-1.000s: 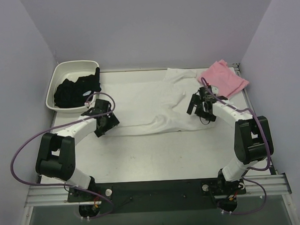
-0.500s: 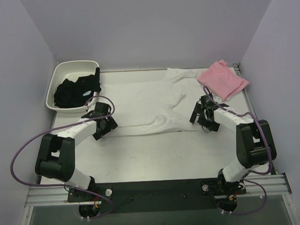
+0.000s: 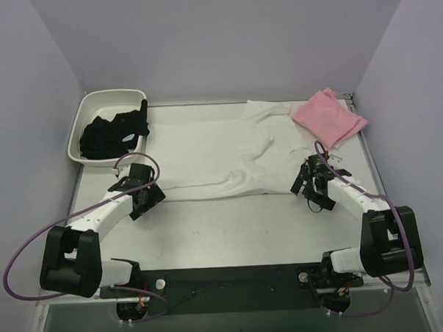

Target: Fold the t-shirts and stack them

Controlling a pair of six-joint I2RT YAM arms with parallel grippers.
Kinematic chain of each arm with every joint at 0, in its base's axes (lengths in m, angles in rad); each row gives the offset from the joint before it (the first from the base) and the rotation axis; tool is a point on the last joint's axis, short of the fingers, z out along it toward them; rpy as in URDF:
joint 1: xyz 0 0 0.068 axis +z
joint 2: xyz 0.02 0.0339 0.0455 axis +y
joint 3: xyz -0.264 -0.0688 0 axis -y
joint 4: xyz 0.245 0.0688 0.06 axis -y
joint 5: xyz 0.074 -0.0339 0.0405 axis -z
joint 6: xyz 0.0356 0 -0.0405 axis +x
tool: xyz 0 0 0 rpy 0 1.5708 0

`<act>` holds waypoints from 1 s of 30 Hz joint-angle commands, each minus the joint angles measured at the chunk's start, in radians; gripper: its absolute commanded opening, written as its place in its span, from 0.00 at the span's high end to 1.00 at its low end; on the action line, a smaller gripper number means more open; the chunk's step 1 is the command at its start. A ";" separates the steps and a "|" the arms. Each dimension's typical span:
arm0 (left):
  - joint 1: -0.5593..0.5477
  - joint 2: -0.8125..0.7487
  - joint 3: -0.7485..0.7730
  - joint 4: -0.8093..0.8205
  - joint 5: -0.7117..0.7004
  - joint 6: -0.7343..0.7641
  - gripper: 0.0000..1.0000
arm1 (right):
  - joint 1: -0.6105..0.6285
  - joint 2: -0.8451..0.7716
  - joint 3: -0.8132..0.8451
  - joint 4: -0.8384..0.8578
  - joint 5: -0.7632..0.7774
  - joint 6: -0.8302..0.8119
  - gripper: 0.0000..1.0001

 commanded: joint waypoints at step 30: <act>-0.016 0.115 0.123 0.149 0.085 0.005 0.11 | 0.072 0.083 0.092 0.332 -0.260 -0.054 0.00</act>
